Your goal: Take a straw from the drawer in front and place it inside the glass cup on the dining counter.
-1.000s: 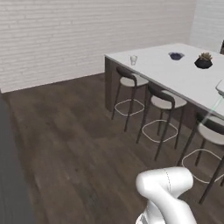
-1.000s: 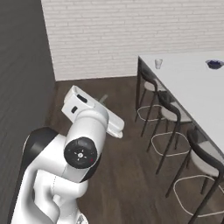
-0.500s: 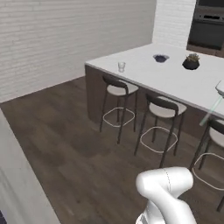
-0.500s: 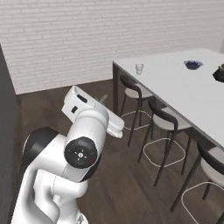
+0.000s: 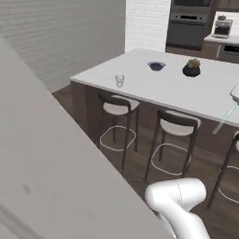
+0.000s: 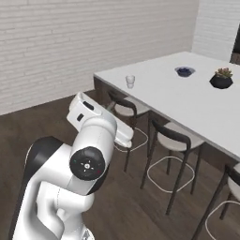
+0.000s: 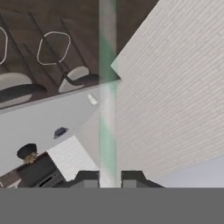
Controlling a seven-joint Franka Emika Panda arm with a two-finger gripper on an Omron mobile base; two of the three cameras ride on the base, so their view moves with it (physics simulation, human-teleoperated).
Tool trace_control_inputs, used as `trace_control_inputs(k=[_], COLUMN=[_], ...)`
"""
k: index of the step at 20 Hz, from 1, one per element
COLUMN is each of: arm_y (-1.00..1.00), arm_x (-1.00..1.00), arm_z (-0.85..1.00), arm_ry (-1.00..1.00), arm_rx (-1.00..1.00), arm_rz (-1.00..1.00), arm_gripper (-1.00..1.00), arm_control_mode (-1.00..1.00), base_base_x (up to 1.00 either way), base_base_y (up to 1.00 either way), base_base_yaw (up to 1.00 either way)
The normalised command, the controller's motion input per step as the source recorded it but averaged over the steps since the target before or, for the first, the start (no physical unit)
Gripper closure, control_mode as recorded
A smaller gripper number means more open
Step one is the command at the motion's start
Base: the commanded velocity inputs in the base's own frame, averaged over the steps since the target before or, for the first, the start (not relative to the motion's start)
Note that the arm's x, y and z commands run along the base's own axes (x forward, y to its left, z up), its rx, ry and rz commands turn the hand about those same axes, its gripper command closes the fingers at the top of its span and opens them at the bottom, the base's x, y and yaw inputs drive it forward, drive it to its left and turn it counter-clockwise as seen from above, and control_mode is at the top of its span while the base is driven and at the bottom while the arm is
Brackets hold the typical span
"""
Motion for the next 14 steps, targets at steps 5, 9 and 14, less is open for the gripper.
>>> trace_control_inputs(k=[5,9,14], arm_y=[0.0,0.0,0.0], arm_x=[0.0,0.0,0.0], arm_z=[0.0,0.0,0.0], arm_ry=[0.0,0.0,0.0], arm_rx=[0.0,0.0,0.0], arm_rz=[0.0,0.0,0.0], arm_gripper=[1.0,1.0,1.0], arm_control_mode=[1.0,1.0,1.0], base_base_x=[0.97,0.94,0.97], base_base_y=[1.0,1.0,1.0], base_base_yaw=[-0.42,-0.41,-0.4])
